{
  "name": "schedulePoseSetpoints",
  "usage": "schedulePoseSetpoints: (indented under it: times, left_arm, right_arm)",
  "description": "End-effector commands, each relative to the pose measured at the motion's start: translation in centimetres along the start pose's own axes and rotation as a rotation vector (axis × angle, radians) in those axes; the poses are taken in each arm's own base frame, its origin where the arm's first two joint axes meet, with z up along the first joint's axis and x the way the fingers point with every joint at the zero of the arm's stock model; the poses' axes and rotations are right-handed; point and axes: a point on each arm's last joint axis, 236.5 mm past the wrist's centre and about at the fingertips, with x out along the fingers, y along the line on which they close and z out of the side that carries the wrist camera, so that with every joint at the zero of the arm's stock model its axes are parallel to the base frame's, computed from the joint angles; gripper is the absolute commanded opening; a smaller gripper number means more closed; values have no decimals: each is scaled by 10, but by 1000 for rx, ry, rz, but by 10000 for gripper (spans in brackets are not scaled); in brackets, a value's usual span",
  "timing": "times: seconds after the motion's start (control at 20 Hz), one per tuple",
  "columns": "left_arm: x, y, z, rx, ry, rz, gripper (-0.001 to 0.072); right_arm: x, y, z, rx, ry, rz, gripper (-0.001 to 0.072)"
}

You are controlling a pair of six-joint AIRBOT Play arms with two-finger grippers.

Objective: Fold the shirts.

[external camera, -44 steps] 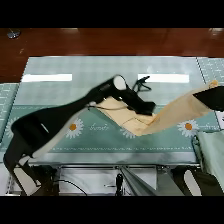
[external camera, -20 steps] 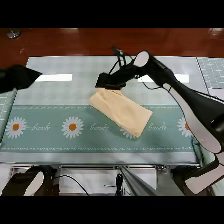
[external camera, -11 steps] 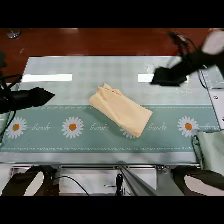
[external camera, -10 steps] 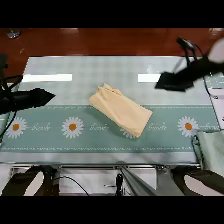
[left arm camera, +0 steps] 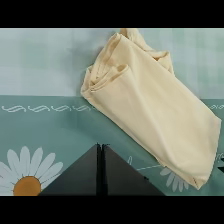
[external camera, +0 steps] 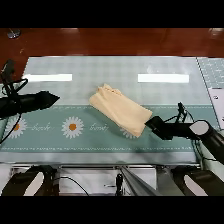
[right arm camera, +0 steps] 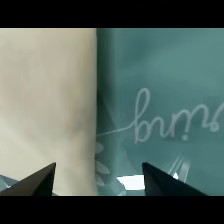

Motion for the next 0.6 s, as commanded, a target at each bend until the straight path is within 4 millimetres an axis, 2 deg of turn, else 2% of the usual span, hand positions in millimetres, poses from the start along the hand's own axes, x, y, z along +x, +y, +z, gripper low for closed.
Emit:
schedulePoseSetpoints:
  times: [0.0,0.1,0.15,0.2,0.25,0.35,0.45,0.55]
  left_arm:
    - [3,-6,-2,9,3,-14,25]
    - [3,-7,-2,12,2,-16,25]
    - [3,-7,-2,12,2,-16,26]
    - [3,-7,-2,12,2,-16,25]
    - [3,-7,-2,12,2,-16,25]
    - [3,-7,-2,12,2,-16,26]
    - [3,-7,-2,12,2,-16,26]
    - [3,-7,-2,12,2,-16,25]
  right_arm:
    - [26,17,6,16,62,63,619]
    - [43,21,9,23,124,61,593]
    - [51,25,6,22,178,69,438]
    - [54,36,3,-19,222,105,146]
    - [50,59,5,-94,245,175,26]
    - [28,111,22,-205,224,284,25]
    - [-9,166,45,-353,161,350,25]
    - [-50,206,71,-499,72,310,25]
